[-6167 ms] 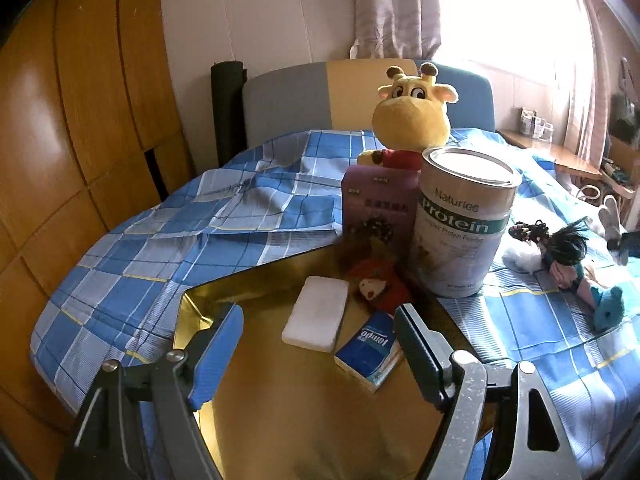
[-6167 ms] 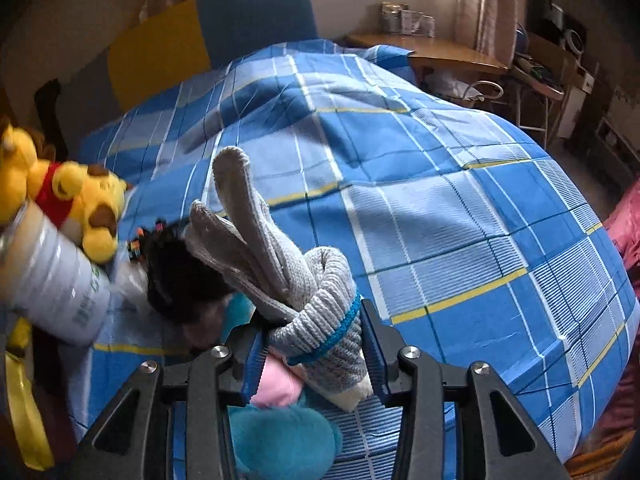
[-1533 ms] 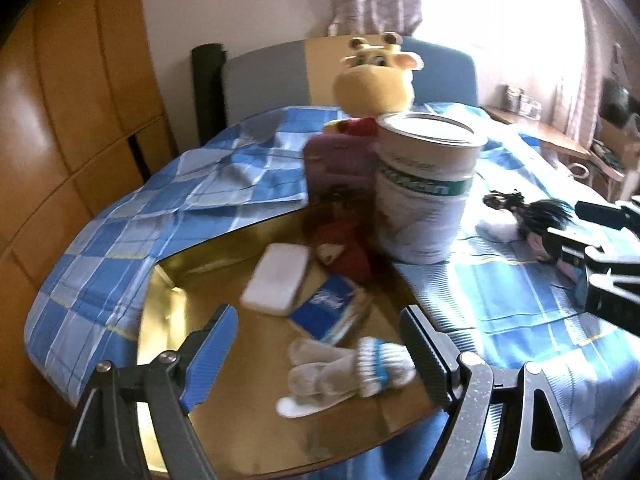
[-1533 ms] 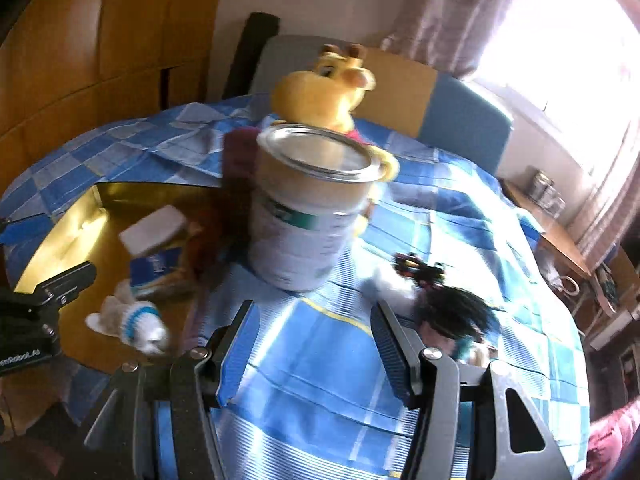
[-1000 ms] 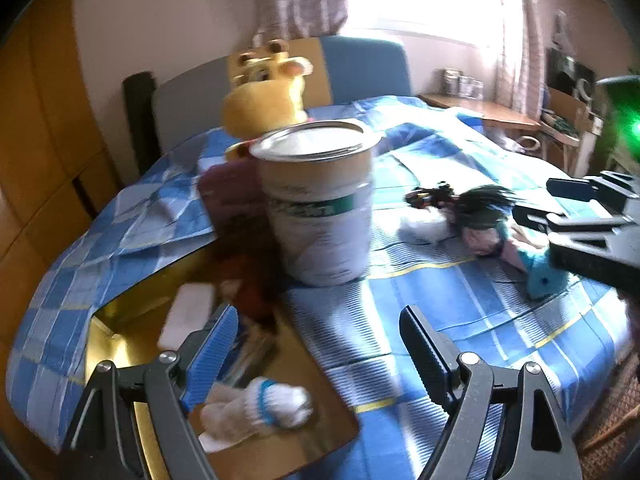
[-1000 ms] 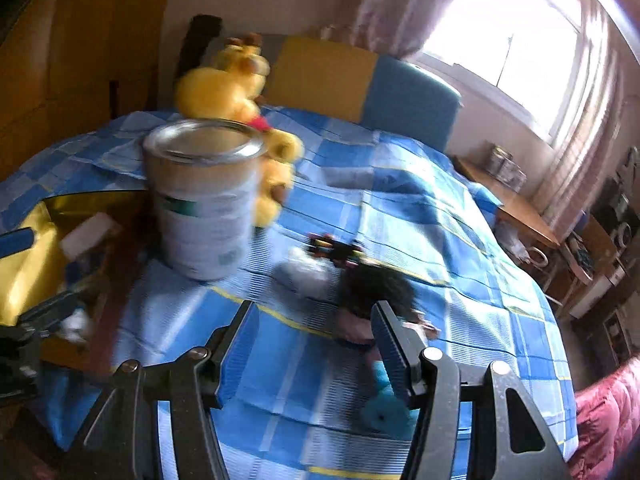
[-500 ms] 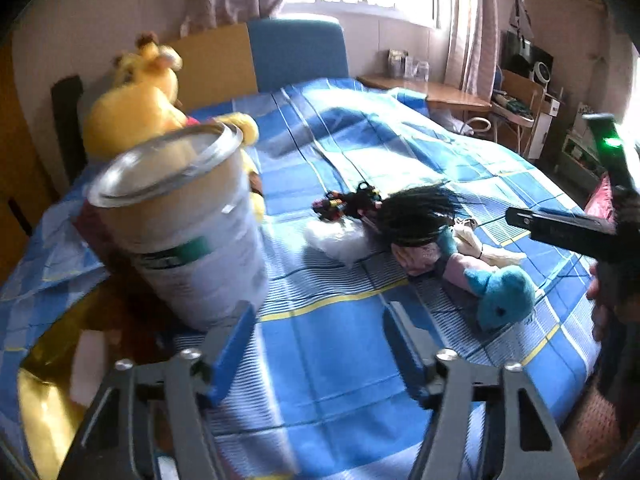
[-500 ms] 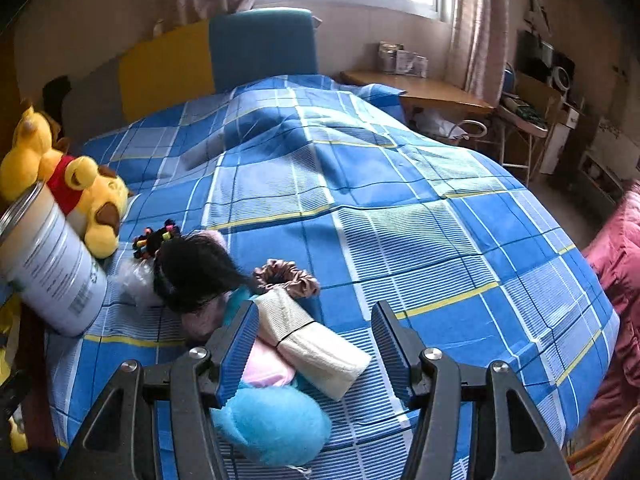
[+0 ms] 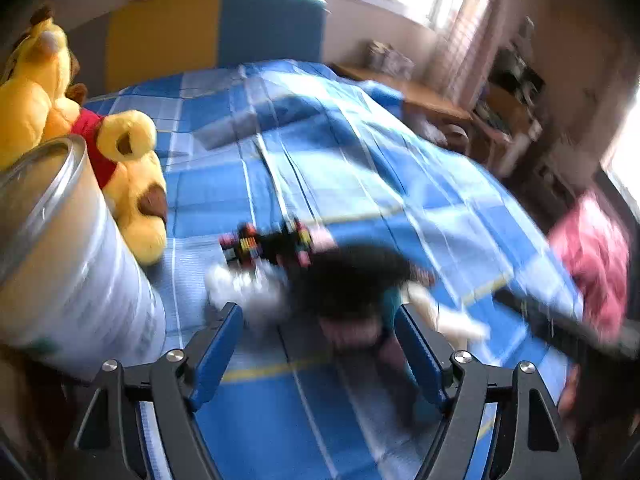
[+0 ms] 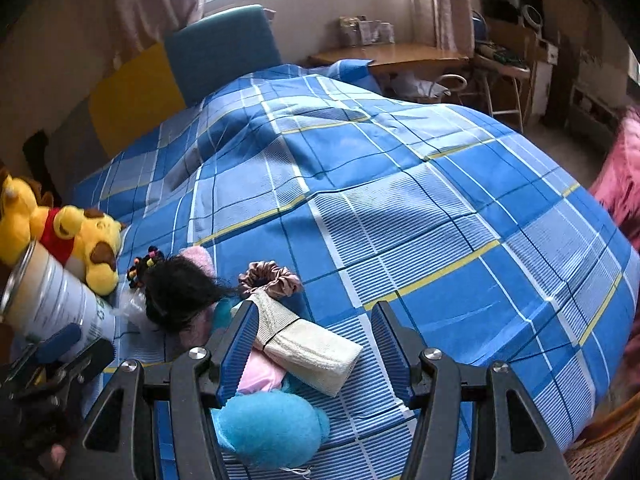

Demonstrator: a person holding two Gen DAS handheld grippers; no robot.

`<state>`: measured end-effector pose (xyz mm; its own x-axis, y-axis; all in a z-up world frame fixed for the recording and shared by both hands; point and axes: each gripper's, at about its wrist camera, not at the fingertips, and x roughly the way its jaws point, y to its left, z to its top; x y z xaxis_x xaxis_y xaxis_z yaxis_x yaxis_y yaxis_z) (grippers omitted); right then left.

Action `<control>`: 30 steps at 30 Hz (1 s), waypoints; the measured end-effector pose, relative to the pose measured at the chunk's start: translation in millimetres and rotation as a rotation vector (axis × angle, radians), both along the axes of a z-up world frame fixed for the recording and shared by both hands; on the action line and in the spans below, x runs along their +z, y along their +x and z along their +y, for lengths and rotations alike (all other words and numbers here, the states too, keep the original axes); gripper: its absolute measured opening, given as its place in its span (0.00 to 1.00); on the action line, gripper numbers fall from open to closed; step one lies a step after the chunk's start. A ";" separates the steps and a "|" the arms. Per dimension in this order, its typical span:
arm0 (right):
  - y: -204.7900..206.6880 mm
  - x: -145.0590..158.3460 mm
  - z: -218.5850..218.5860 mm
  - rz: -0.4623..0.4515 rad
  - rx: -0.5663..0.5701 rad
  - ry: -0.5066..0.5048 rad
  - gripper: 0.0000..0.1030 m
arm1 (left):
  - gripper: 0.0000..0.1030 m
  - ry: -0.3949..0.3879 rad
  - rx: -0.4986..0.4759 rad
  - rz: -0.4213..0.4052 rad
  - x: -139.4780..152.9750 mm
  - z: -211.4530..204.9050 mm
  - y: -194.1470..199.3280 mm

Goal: Organize soft objects
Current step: 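Grasp the black beaded hair wig with the left gripper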

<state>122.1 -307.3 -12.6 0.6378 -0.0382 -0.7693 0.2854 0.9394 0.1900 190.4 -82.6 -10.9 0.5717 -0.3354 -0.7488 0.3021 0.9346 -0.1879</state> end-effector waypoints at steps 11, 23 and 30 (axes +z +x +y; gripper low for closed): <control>3.3 -3.7 2.9 0.020 0.028 0.009 0.58 | 0.80 -0.034 0.087 0.298 -31.1 -27.2 93.0; 3.6 -5.4 -6.6 0.021 -0.007 0.040 0.58 | 0.14 -0.003 -0.076 0.144 -36.6 -25.5 57.3; 5.0 -9.5 -13.8 0.030 -0.011 0.101 0.58 | 0.14 0.036 -0.240 0.034 -10.7 -3.4 -28.6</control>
<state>127.1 -321.0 -22.1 0.6147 0.0337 -0.7881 0.3024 0.9127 0.2748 161.8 -86.0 -21.6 0.4529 -0.4309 -0.7805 0.5103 0.8431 -0.1693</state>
